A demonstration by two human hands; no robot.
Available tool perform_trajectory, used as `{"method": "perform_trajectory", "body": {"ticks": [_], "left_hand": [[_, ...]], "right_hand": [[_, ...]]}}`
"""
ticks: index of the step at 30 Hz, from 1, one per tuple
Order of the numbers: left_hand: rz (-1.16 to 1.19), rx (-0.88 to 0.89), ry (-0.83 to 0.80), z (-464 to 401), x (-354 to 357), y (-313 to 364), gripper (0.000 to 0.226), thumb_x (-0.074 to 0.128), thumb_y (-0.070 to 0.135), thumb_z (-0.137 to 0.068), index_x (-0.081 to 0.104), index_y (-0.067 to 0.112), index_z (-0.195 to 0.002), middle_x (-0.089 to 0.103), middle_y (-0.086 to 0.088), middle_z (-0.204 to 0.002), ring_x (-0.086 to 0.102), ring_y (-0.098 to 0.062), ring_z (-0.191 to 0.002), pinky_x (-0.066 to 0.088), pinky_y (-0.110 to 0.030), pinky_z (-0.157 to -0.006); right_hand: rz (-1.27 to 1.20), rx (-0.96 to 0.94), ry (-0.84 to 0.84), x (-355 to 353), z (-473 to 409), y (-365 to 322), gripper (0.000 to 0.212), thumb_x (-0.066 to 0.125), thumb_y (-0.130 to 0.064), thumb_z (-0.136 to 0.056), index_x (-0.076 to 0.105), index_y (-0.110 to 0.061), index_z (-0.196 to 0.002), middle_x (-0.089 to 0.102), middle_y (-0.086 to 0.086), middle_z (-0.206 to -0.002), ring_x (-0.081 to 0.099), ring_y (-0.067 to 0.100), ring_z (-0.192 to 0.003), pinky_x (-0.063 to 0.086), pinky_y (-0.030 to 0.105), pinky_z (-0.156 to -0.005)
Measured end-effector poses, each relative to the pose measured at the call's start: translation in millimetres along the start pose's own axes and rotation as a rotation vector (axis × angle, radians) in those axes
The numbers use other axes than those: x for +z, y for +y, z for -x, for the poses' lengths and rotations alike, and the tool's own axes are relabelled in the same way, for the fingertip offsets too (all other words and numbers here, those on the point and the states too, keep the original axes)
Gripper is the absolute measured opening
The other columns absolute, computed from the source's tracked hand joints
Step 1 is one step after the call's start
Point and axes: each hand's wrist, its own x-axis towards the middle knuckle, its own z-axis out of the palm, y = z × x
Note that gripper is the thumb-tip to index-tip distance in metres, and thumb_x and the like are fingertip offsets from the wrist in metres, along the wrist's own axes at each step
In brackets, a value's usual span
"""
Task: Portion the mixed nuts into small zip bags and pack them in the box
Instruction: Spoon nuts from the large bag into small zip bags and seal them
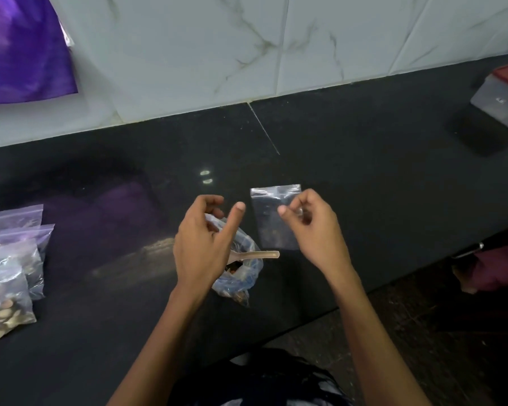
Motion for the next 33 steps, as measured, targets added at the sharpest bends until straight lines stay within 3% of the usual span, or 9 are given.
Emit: {"method": "perform_trajectory", "body": {"ticks": [4, 8, 10, 13, 16, 21, 24, 28, 33], "left_hand": [[0.210, -0.039, -0.053, -1, -9, 5, 0.014, 0.065, 0.037, -0.085, 0.062, 0.025, -0.093, 0.064, 0.009, -0.084, 0.060, 0.001, -0.069, 0.049, -0.016, -0.057], [0.255, -0.058, 0.016, 2, -31, -3, 0.014, 0.060, 0.022, -0.092, 0.067, 0.017, -0.081, 0.067, 0.001, -0.074, 0.060, -0.004, -0.061, 0.047, -0.014, -0.054], [0.284, -0.110, 0.033, 9, -41, 1, 0.019, 0.061, 0.027, -0.091, 0.069, 0.014, -0.081, 0.068, 0.002, -0.070, 0.062, 0.002, -0.061, 0.045, -0.007, -0.054], [0.355, -0.194, 0.063, 17, -53, 4, 0.026, 0.063, 0.036, -0.087, 0.074, 0.013, -0.080, 0.073, 0.002, -0.073, 0.068, 0.000, -0.070, 0.047, -0.007, -0.061], [0.385, -0.259, 0.119, 22, -64, 2, 0.020, 0.062, 0.025, -0.090, 0.075, 0.017, -0.077, 0.075, 0.004, -0.075, 0.070, -0.004, -0.077, 0.053, -0.022, -0.073], [0.415, -0.332, 0.172, 28, -76, 2, 0.028, 0.060, 0.033, -0.090, 0.075, 0.018, -0.073, 0.074, 0.004, -0.069, 0.069, 0.000, -0.069, 0.048, -0.015, -0.061], [0.329, -0.317, 0.201, 30, -78, -1, 0.026, 0.058, 0.016, -0.091, 0.073, 0.018, -0.070, 0.073, 0.004, -0.068, 0.069, -0.003, -0.067, 0.052, -0.027, -0.065], [0.287, -0.311, 0.179, 29, -78, -4, 0.026, 0.053, 0.005, -0.088, 0.075, 0.011, -0.074, 0.074, -0.005, -0.073, 0.071, -0.021, -0.076, 0.058, -0.045, -0.075], [0.338, -0.295, 0.160, 27, -76, -3, 0.014, 0.062, 0.011, -0.090, 0.076, 0.011, -0.089, 0.075, -0.001, -0.077, 0.072, -0.012, -0.074, 0.059, -0.023, -0.064]], "right_hand": [[-0.164, -0.044, -0.128, 25, 13, -26, 0.023, 0.071, -0.025, -0.082, 0.050, -0.022, -0.091, 0.067, -0.003, -0.082, 0.065, 0.007, -0.078, 0.056, 0.030, -0.071], [-0.229, -0.058, -0.257, 45, 20, -33, 0.057, 0.075, -0.019, -0.078, 0.044, -0.030, -0.124, 0.073, -0.003, -0.090, 0.067, 0.000, -0.086, 0.054, 0.021, -0.080], [-0.210, -0.122, -0.247, 56, 24, -36, 0.044, 0.074, -0.015, -0.079, 0.056, -0.025, -0.119, 0.071, -0.010, -0.088, 0.067, -0.003, -0.086, 0.054, 0.017, -0.077], [-0.168, -0.350, -0.148, 75, 32, -42, 0.009, 0.070, -0.010, -0.083, 0.066, -0.015, -0.088, 0.069, -0.012, -0.081, 0.067, 0.000, -0.080, 0.054, 0.016, -0.070], [-0.094, -0.532, -0.102, 93, 35, -41, 0.006, 0.071, -0.006, -0.081, 0.068, -0.011, -0.082, 0.068, -0.005, -0.079, 0.064, 0.005, -0.074, 0.054, 0.023, -0.067], [-0.064, -0.604, -0.160, 103, 35, -43, 0.011, 0.069, -0.002, -0.080, 0.071, -0.010, -0.088, 0.072, -0.002, -0.087, 0.065, 0.006, -0.083, 0.054, 0.021, -0.074], [-0.022, -0.574, -0.302, 102, 32, -45, 0.021, 0.071, -0.005, -0.078, 0.069, -0.012, -0.097, 0.071, -0.004, -0.096, 0.064, 0.005, -0.093, 0.053, 0.022, -0.083], [-0.077, -0.357, -0.542, 91, 32, -53, 0.037, 0.067, -0.031, -0.079, 0.063, -0.025, -0.114, 0.064, -0.020, -0.108, 0.056, -0.007, -0.106, 0.044, 0.009, -0.088], [-0.012, -0.312, -0.457, 91, 29, -55, 0.034, 0.063, -0.042, -0.083, 0.063, -0.028, -0.114, 0.060, -0.017, -0.108, 0.056, -0.001, -0.099, 0.048, 0.017, -0.081]]}}
